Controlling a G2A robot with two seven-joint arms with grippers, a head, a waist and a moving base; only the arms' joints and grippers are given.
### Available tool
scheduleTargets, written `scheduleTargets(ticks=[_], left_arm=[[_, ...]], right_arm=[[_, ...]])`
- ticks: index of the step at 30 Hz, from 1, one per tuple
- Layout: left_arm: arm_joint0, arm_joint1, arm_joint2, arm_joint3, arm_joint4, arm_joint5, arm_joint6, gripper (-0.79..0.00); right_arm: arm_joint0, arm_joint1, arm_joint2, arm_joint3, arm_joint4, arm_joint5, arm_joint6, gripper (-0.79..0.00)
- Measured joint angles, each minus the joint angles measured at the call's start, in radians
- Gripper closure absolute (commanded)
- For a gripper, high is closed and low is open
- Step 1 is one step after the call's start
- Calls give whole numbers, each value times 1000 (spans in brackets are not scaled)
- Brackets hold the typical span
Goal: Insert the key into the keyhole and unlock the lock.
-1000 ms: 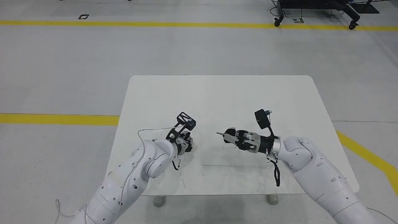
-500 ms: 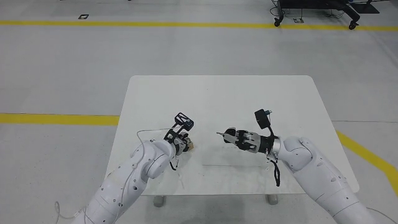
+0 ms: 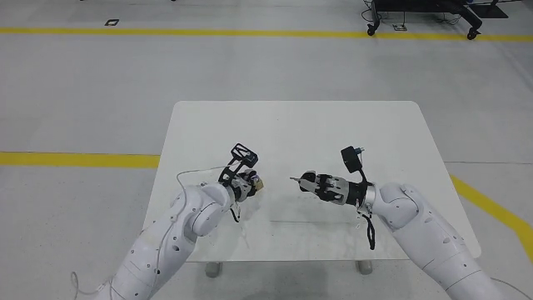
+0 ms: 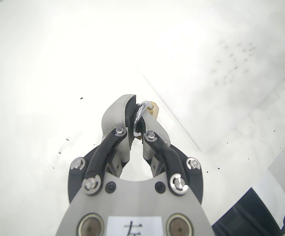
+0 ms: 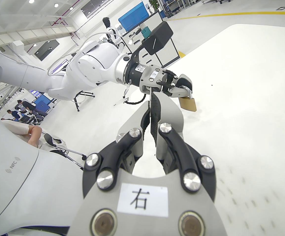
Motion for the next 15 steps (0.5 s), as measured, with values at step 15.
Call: scheduleTargets(ticks=[15], left_arm=[[-169, -23, -153, 459, -1005, -502, -242, 0]], right_arm=[[-10, -34, -59, -87, -22, 140, -139, 0]])
